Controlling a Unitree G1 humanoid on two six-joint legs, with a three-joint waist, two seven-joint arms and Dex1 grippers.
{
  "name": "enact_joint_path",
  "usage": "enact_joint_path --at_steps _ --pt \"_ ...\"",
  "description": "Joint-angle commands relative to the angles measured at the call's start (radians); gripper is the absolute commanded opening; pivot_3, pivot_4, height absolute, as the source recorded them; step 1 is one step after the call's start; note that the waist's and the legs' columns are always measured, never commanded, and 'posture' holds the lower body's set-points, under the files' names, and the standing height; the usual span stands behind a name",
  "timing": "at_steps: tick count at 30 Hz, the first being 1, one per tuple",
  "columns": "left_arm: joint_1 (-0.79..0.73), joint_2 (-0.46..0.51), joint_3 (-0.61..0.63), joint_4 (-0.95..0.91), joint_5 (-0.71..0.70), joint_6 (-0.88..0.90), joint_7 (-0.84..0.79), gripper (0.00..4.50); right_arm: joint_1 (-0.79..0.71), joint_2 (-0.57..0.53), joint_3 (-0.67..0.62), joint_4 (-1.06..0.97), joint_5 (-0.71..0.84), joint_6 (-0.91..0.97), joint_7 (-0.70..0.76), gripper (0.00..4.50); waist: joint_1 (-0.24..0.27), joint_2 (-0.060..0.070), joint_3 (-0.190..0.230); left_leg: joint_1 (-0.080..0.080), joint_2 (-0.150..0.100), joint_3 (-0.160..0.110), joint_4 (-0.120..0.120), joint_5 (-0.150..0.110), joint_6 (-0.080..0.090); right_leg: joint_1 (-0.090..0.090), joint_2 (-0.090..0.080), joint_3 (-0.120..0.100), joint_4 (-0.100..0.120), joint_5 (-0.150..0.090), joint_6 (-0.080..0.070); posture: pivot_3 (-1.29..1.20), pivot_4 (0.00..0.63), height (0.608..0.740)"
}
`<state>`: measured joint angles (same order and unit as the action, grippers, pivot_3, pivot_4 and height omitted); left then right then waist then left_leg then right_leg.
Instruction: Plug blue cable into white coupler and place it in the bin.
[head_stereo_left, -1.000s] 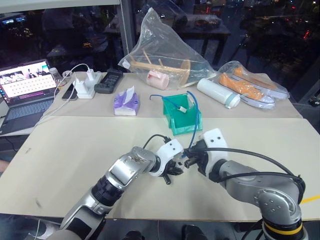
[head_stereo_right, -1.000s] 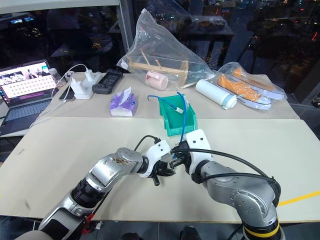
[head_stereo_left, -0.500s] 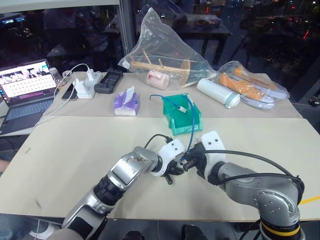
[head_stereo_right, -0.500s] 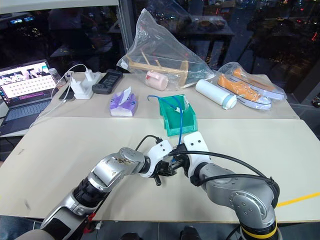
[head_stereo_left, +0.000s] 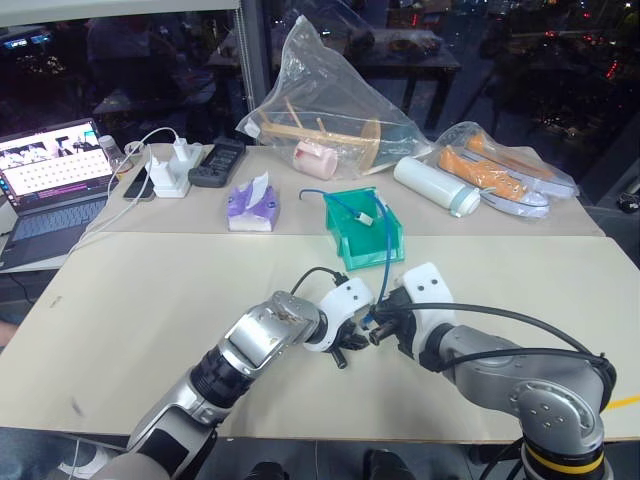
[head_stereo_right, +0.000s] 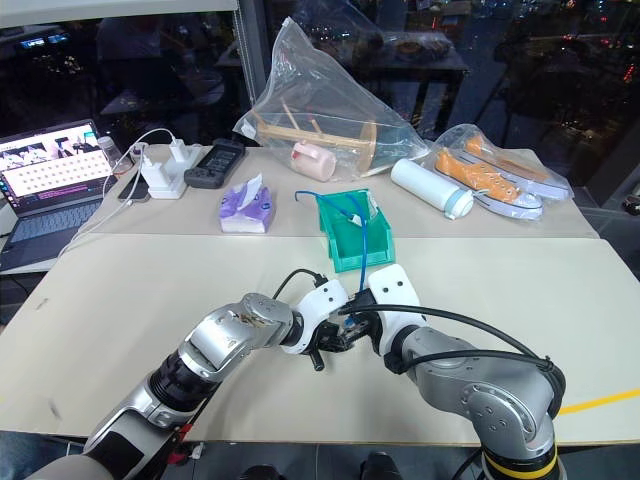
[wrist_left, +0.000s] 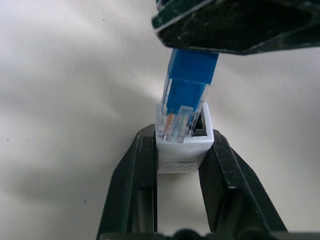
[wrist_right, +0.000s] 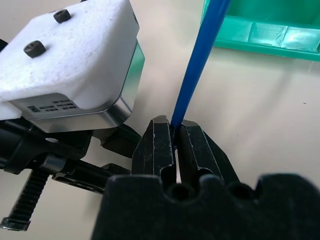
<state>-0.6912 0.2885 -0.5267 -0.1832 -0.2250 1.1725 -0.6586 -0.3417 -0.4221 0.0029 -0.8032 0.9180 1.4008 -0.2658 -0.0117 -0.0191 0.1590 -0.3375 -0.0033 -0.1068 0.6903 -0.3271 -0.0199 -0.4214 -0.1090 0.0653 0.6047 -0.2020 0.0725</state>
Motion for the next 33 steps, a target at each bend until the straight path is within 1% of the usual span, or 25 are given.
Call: enact_joint_path --at_steps 1,15,26,33 --pt "0.006 0.0 -0.026 0.015 -0.003 0.02 0.006 0.66 -0.016 -0.004 -0.01 -0.037 -0.025 0.021 0.019 0.0 0.0 0.0 0.0 0.0 0.0 0.0 0.0 0.0 0.0 0.0 0.0 0.0 0.0 0.0 0.0 0.0 0.15 0.74" --pt "0.008 -0.004 -0.026 0.02 -0.006 0.016 0.008 0.66 -0.032 0.004 -0.01 -0.054 -0.105 0.061 0.089 0.0 0.0 0.0 0.0 0.0 0.0 0.0 0.0 0.0 0.0 0.0 0.0 0.0 0.0 0.0 0.0 0.0 0.15 0.74" --pt "0.007 -0.006 -0.028 0.019 -0.005 0.018 0.011 0.66 -0.01 0.054 -0.018 -0.055 -0.139 0.086 0.14 0.0 0.0 0.0 0.0 0.0 0.0 0.0 0.0 0.0 0.0 0.0 0.0 0.0 0.0 0.0 0.0 0.0 0.15 0.74" --pt "0.011 -0.006 -0.027 0.014 -0.008 0.025 0.013 0.66 -0.003 0.062 -0.018 -0.06 -0.165 0.103 0.174 0.0 -0.001 0.0 0.0 0.0 0.0 0.0 0.0 0.0 0.0 0.0 0.0 0.0 0.0 0.0 0.0 0.0 0.15 0.74"
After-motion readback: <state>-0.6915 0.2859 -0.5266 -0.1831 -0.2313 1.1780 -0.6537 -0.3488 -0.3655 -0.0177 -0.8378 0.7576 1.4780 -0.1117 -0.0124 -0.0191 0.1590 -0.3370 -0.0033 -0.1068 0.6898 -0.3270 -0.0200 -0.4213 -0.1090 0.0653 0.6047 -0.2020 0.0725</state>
